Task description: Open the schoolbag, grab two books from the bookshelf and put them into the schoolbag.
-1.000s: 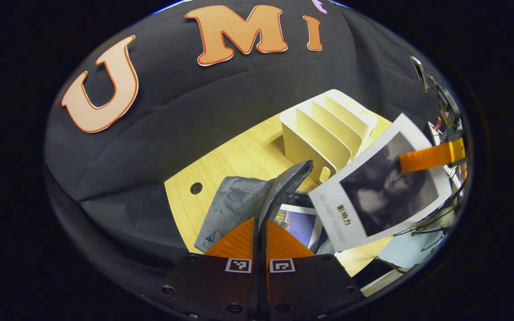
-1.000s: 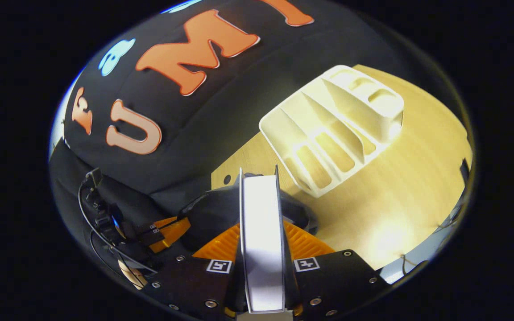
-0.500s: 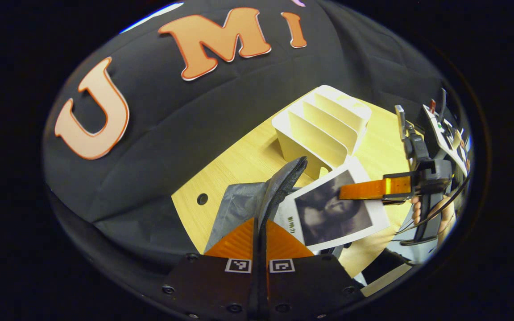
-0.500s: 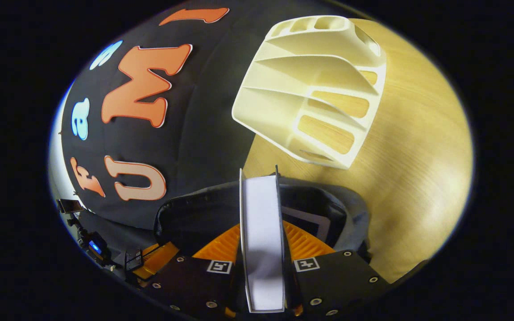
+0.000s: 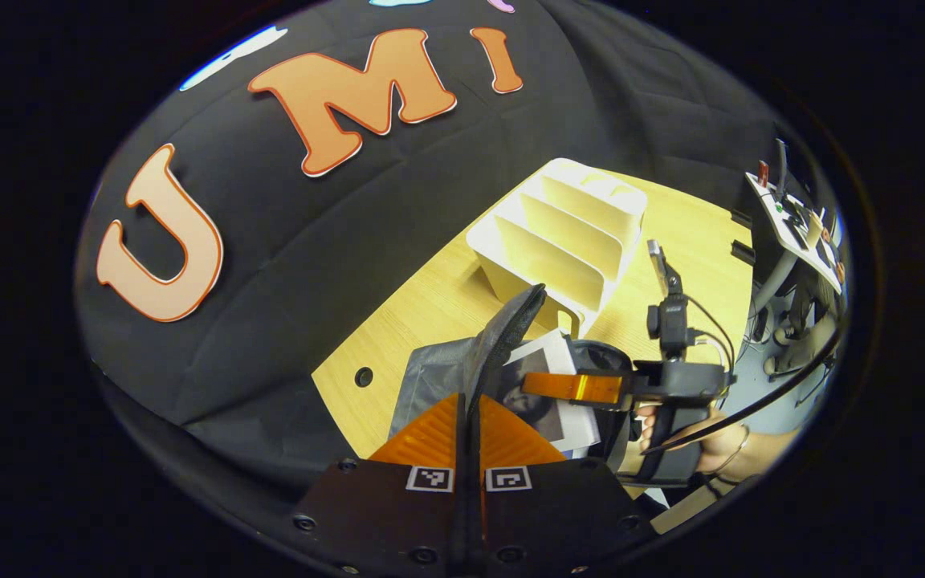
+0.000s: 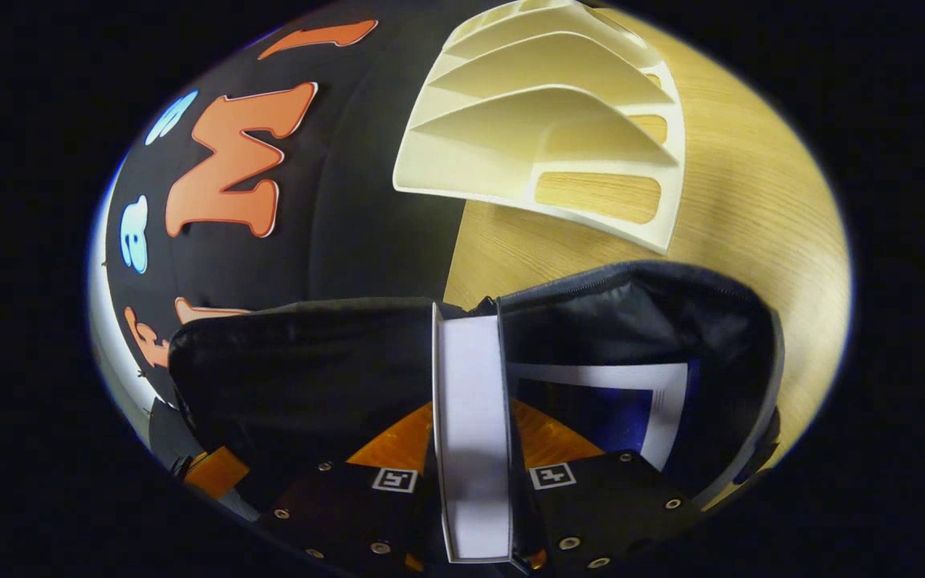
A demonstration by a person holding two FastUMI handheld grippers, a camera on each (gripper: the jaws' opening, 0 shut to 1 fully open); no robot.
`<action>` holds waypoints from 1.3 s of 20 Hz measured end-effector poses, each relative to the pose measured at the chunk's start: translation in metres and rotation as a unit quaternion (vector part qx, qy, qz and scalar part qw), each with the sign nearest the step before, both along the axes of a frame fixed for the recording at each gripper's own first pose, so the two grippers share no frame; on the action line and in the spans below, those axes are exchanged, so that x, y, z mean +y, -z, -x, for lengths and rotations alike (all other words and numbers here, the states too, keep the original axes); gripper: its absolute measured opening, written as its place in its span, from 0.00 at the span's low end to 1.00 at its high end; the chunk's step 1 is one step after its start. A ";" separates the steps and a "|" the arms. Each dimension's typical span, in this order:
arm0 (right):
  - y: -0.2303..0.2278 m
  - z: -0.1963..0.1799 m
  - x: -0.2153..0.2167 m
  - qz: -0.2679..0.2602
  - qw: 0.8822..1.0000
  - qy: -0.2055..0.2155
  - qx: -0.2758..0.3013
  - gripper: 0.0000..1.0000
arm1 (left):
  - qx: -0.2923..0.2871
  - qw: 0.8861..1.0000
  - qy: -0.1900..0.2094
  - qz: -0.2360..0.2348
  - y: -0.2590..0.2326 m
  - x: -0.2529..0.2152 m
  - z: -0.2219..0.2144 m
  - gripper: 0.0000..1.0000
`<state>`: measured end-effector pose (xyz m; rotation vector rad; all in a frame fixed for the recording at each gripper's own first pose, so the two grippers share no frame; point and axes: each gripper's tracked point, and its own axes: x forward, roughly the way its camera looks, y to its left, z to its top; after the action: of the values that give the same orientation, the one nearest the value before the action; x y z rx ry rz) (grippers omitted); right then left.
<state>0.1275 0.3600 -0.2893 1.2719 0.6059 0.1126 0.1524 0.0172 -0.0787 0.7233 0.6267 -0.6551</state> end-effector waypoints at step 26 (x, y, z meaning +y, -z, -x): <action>0.019 0.113 -0.172 0.345 0.922 -0.084 0.152 0.98 | 0.142 0.980 -0.069 0.119 0.102 -0.032 0.087 0.17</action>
<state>0.0144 0.1879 -0.3082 0.5494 0.9240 -0.1539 0.0651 -0.0148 -0.1807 0.3616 0.8361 -0.6968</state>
